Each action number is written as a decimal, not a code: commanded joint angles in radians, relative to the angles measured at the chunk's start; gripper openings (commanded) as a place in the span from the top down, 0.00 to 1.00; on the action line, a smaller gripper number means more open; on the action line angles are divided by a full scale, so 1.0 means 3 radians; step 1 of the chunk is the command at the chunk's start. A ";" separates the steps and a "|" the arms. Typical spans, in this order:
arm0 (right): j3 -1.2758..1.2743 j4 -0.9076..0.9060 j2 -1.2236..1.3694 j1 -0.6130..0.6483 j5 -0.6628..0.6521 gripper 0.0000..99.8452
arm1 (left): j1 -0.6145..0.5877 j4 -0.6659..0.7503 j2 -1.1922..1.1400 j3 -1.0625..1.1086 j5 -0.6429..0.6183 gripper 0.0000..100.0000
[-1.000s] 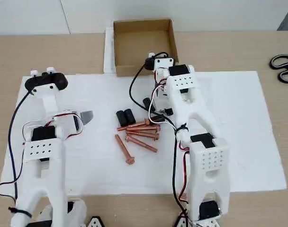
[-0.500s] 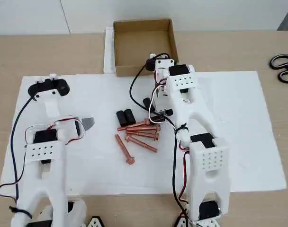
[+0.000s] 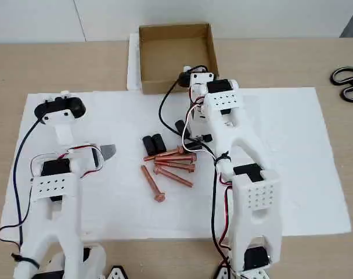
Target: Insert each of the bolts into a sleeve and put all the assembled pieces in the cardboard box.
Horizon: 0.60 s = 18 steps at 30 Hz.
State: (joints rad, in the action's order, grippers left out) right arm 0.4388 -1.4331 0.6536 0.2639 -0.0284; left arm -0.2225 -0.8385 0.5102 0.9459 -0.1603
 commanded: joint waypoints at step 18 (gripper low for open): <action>0.0077 0.0028 0.0074 0.0069 0.0015 0.77 | 0.0000 0.0066 0.0031 -0.0018 0.0000 0.69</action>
State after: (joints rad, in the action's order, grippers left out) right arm 0.4465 -1.4331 0.6751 0.2731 -0.0284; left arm -0.2225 -0.8385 0.5102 0.9459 -0.1573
